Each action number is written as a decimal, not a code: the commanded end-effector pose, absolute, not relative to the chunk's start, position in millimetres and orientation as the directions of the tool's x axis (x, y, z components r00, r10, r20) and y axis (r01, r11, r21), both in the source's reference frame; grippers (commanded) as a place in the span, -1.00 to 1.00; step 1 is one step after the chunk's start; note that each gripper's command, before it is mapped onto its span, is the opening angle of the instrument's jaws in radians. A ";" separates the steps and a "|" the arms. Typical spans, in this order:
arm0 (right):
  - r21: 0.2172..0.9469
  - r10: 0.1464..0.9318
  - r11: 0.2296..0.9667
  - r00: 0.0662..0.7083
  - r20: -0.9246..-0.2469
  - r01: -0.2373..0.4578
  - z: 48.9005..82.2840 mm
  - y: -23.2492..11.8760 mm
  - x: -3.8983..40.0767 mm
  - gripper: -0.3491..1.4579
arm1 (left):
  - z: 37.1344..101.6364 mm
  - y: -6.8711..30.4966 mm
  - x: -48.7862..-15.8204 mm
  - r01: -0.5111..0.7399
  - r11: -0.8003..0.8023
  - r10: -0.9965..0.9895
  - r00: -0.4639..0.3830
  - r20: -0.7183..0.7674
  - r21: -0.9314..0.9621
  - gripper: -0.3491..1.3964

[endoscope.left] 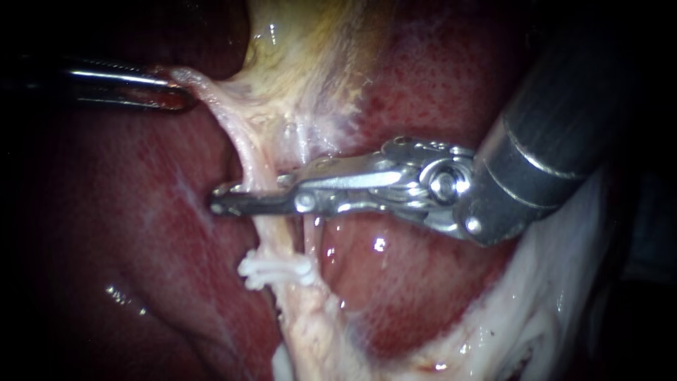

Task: Going back third clip left tube

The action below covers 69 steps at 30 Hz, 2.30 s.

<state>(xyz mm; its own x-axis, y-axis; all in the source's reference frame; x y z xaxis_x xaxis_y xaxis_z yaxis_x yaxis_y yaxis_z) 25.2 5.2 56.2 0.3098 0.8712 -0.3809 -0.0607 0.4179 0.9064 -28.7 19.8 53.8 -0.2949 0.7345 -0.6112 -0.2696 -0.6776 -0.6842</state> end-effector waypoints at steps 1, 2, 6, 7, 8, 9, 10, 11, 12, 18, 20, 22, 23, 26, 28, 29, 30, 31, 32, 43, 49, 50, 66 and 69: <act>0.909 0.873 0.413 0.307 -0.378 -0.054 56.3 5.1 25.4 -0.61 | 53.8 19.8 -28.7 -0.270 -0.678 0.734 -0.295 -0.611 -0.684 -1.00; 0.905 0.865 0.424 0.313 -0.391 -0.042 56.6 5.0 25.5 -0.47 | 53.8 19.8 -28.7 -0.270 -0.678 0.734 -0.295 -0.611 -0.684 -1.00; 0.880 0.850 0.471 0.299 -0.433 -0.067 59.0 4.5 26.2 -0.13 | 53.9 19.8 -28.7 -0.270 -0.678 0.734 -0.295 -0.611 -0.684 -1.00; 0.872 0.845 0.484 0.297 -0.445 -0.071 59.5 4.5 26.3 -0.10 | 53.9 19.8 -28.7 -0.270 -0.678 0.734 -0.295 -0.611 -0.684 -1.00; 0.867 0.842 0.492 0.295 -0.452 -0.076 60.0 4.5 26.3 -0.09 | 53.9 19.8 -28.7 -0.270 -0.678 0.734 -0.295 -0.611 -0.684 -1.00; 0.860 0.837 0.504 0.290 -0.464 -0.078 60.6 4.5 26.1 -0.07 | 53.9 19.8 -28.7 -0.270 -0.678 0.734 -0.295 -0.612 -0.684 -1.00; 0.854 0.830 0.515 0.292 -0.475 -0.075 60.9 4.5 25.9 -0.07 | 53.9 19.8 -28.7 -0.270 -0.678 0.734 -0.295 -0.612 -0.684 -1.00; 0.846 0.824 0.527 0.293 -0.485 -0.078 61.2 4.6 25.7 -0.07 | 53.9 19.8 -28.7 -0.270 -0.678 0.734 -0.295 -0.612 -0.684 -1.00; 0.833 0.810 0.548 0.298 -0.505 -0.079 61.3 4.6 25.3 -0.06 | 53.9 19.8 -28.6 -0.269 -0.678 0.734 -0.295 -0.612 -0.684 -1.00; 0.733 0.702 0.680 0.311 -0.640 -0.025 60.2 4.0 21.9 -0.06 | 54.0 19.8 -28.3 -0.268 -0.679 0.734 -0.296 -0.612 -0.684 -1.00; 0.679 0.643 0.734 0.315 -0.698 0.005 59.2 3.6 20.0 -0.06 | 54.0 19.8 -28.3 -0.267 -0.679 0.733 -0.296 -0.612 -0.684 -1.00; 0.623 0.585 0.782 0.317 -0.746 0.022 58.1 3.4 18.0 -0.06 | 54.0 19.8 -28.2 -0.267 -0.679 0.733 -0.296 -0.612 -0.684 -1.00; 0.596 0.558 0.802 0.316 -0.767 0.030 57.6 3.4 17.1 -0.06 | 54.0 19.8 -28.2 -0.267 -0.679 0.733 -0.296 -0.612 -0.684 -1.00; 0.506 0.466 0.861 0.323 -0.824 0.049 56.2 3.4 14.2 -0.06 | 54.0 19.7 -28.2 -0.267 -0.679 0.733 -0.296 -0.612 -0.684 -1.00; 0.464 0.419 0.884 0.347 -0.839 0.054 55.3 3.6 12.4 -0.06 | 54.0 19.7 -28.1 -0.267 -0.679 0.733 -0.296 -0.612 -0.684 -1.00; 0.444 0.396 0.894 0.361 -0.844 0.056 55.0 3.7 11.7 -0.06 | 54.0 19.7 -28.1 -0.267 -0.679 0.733 -0.296 -0.612 -0.684 -1.00; 0.429 0.378 0.902 0.375 -0.846 0.057 54.7 3.7 11.0 -0.06 | 54.0 19.7 -28.1 -0.267 -0.679 0.733 -0.296 -0.612 -0.684 -1.00; 0.418 0.365 0.907 0.393 -0.844 0.056 54.5 3.8 10.4 -0.06 | 53.9 19.7 -28.1 -0.266 -0.679 0.733 -0.296 -0.612 -0.684 -1.00; 0.403 0.348 0.914 0.407 -0.845 0.055 54.2 3.9 9.6 -0.06 | 53.9 19.7 -28.0 -0.266 -0.679 0.733 -0.296 -0.612 -0.684 -1.00; 0.381 0.322 0.923 0.432 -0.842 0.055 53.7 3.7 6.8 -0.06 | 54.3 19.7 -28.3 -0.268 -0.680 0.733 -0.296 -0.613 -0.683 -1.00; 0.381 0.322 0.923 0.432 -0.843 0.056 53.6 3.6 6.6 -0.06 | 56.4 19.2 -29.4 -0.275 -0.686 0.727 -0.296 -0.619 -0.674 -1.00; 0.381 0.322 0.923 0.432 -0.843 0.056 53.6 3.6 6.5 -0.06 | 56.8 19.1 -29.5 -0.279 -0.687 0.726 -0.296 -0.620 -0.671 -1.00; 0.382 0.321 0.922 0.431 -0.843 0.060 53.5 3.6 6.3 -0.06 | 59.3 18.6 -31.2 -0.268 -0.693 0.720 -0.303 -0.624 -0.669 -1.00; 0.385 0.322 0.920 0.429 -0.844 0.068 53.4 3.5 6.5 -0.06 | 59.2 18.6 -31.1 -0.267 -0.693 0.720 -0.303 -0.624 -0.670 -1.00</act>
<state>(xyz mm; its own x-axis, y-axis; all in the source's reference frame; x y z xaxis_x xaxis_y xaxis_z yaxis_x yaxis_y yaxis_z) 6.4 3.5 53.4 0.4297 0.3215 -0.8438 0.0694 0.9200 0.3858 -31.1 18.5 59.3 -0.3031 0.7201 -0.6242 -0.2676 -0.6930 -0.6694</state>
